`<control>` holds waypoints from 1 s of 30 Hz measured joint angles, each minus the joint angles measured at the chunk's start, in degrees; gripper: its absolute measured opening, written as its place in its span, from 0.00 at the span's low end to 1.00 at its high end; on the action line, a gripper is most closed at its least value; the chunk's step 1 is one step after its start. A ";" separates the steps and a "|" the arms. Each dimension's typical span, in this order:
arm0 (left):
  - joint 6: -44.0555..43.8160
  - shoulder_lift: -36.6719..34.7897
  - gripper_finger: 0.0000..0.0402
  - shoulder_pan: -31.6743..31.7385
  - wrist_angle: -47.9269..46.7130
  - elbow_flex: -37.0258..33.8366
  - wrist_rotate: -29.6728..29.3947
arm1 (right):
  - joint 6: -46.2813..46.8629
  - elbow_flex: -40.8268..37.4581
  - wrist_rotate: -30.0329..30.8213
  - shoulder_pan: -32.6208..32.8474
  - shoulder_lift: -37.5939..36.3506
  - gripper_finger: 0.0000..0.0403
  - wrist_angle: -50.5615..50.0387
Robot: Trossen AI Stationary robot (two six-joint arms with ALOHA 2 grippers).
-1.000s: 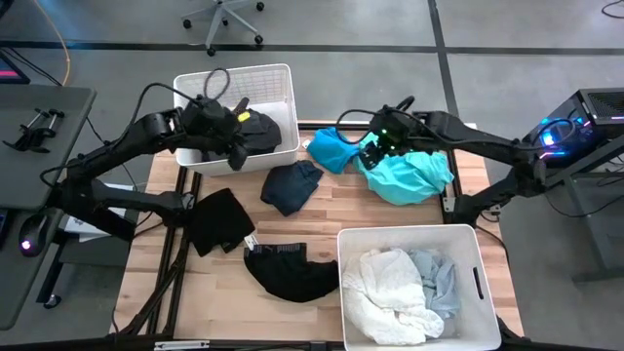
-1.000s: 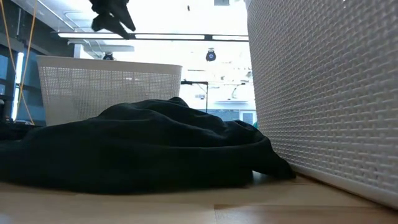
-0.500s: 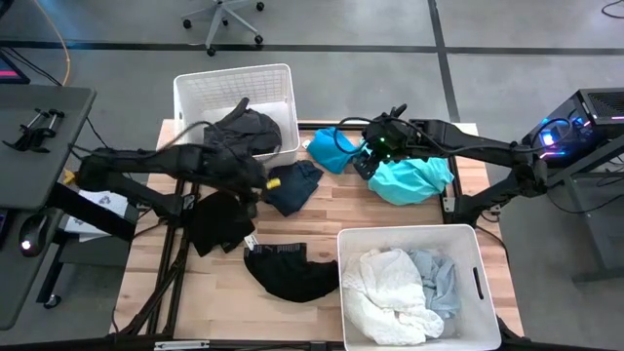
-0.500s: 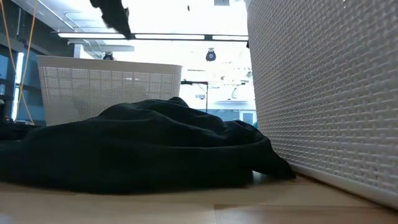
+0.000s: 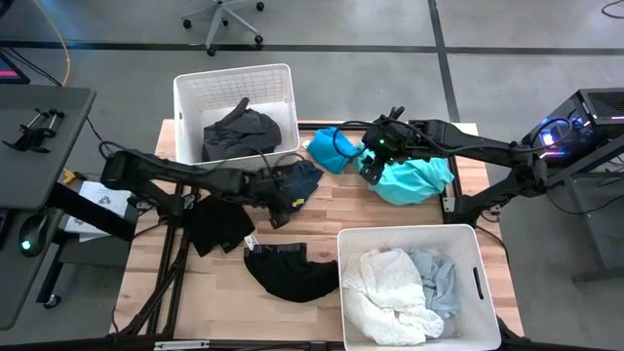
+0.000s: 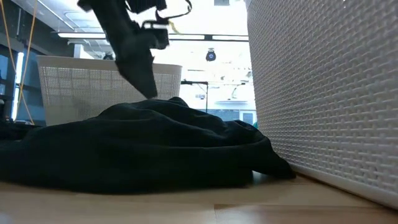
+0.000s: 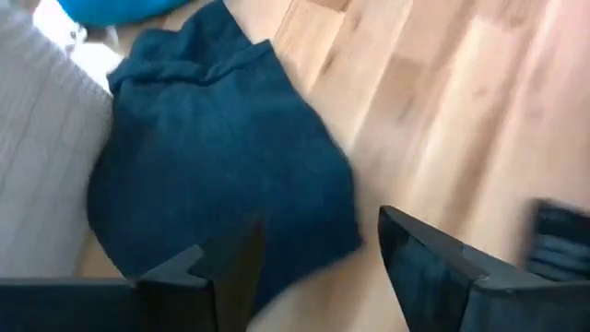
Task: Sort clothes
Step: Put the gray short into the top white bin
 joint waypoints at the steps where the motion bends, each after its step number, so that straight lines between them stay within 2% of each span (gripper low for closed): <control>1: 1.58 1.43 0.53 -0.10 1.21 -0.47 -1.39 | 0.04 0.00 -0.04 0.00 -0.08 0.52 -0.61; 4: 2.81 6.44 0.56 -0.12 2.00 -0.68 -5.94 | 1.02 0.00 -0.62 0.00 -0.54 0.52 -1.62; 7: -0.59 11.27 0.57 0.28 2.97 -0.75 -8.95 | 2.58 0.00 -1.45 0.00 -1.42 0.52 -1.92; 11: -7.82 17.02 0.55 1.13 3.95 -0.53 -4.35 | 4.89 0.00 -1.62 0.00 -2.43 0.52 -1.96; 14: -8.17 19.27 0.45 0.96 3.88 -0.23 0.90 | 6.08 0.00 -1.69 0.00 -2.85 0.52 -1.48; 17: -6.26 19.58 0.27 -0.56 4.04 -0.23 1.95 | 7.22 0.00 -1.85 0.35 -2.95 0.52 0.19; 19: -4.27 18.09 0.11 -1.07 2.57 -0.17 4.87 | 7.23 0.00 -2.01 0.88 -2.95 0.52 1.75; 21: -2.93 15.67 0.04 -1.29 1.03 0.39 7.75 | 7.01 0.00 -2.06 1.49 -2.95 0.52 3.85; 24: -1.80 10.77 0.05 -1.37 -3.35 1.52 8.27 | 6.59 0.00 -2.05 2.36 -2.95 0.52 6.86; 30: 3.19 -1.58 0.01 -1.26 -7.47 7.77 3.08 | 3.40 0.00 -2.03 2.62 -2.93 0.52 12.17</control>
